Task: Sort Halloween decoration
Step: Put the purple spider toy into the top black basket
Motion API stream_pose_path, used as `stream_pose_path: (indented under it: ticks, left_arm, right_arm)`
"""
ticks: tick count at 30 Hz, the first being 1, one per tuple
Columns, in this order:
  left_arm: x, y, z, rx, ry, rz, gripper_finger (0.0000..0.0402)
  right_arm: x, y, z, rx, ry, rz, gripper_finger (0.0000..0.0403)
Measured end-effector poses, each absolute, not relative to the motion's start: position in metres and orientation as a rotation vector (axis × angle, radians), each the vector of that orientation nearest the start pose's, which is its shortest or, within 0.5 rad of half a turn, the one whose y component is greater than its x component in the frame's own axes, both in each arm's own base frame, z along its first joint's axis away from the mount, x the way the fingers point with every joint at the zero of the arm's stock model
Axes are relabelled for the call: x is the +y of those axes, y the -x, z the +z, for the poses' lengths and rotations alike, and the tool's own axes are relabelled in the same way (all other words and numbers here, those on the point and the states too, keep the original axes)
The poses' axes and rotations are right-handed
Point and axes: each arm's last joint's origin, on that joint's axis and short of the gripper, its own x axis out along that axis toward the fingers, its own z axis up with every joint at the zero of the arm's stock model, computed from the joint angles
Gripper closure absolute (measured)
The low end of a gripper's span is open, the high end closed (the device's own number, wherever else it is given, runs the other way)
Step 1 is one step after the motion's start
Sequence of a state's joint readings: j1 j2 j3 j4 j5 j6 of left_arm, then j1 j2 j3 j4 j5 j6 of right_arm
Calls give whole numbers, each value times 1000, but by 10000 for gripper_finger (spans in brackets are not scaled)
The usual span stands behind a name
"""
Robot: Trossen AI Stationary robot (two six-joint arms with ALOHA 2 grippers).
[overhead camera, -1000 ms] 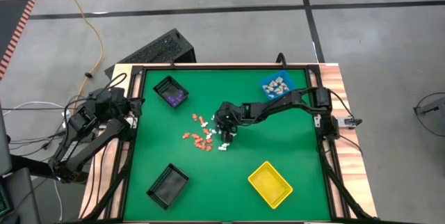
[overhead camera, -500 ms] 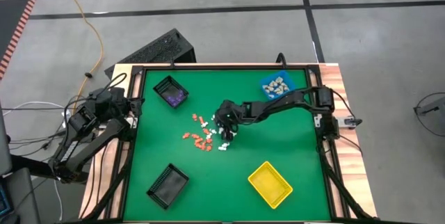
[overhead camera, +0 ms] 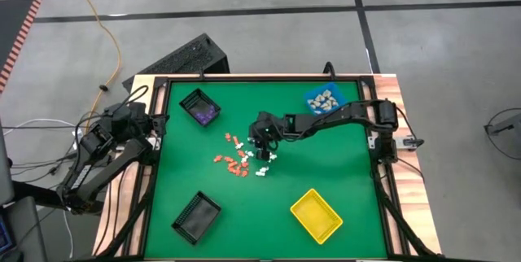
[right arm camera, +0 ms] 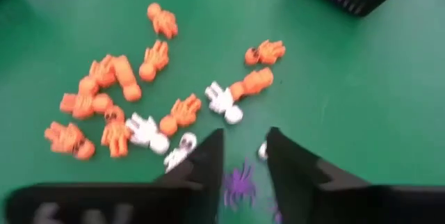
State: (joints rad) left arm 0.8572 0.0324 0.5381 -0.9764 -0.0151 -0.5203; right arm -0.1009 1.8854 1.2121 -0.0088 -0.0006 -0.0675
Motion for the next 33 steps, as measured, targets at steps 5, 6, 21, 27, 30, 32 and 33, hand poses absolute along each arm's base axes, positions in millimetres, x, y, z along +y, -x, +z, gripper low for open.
stream_pose_path:
  ticks: [5, 6, 21, 27, 30, 32, 33]
  left_arm:
    - [21, -18, 239, 213, 677, 960, 258]
    - [21, -18, 239, 213, 677, 959, 258]
    - [21, -18, 239, 217, 680, 958, 258]
    - [21, -18, 239, 217, 680, 957, 258]
    - [21, -18, 239, 217, 680, 958, 258]
    - [21, -18, 239, 217, 679, 958, 258]
    - [21, -18, 239, 217, 680, 959, 258]
  right_arm:
    - [-39, -403, 182, 726, 79, -48, 179]
    - [-38, -405, 177, 728, 86, -42, 172]
    - [-48, -408, 148, 807, 79, -83, 203]
    - [-47, -407, 146, 831, 78, -79, 242]
    - [-47, -406, 146, 835, 78, -78, 271]
    - [-47, -406, 146, 835, 78, -78, 292]
    - [-47, -406, 146, 835, 77, -79, 303]
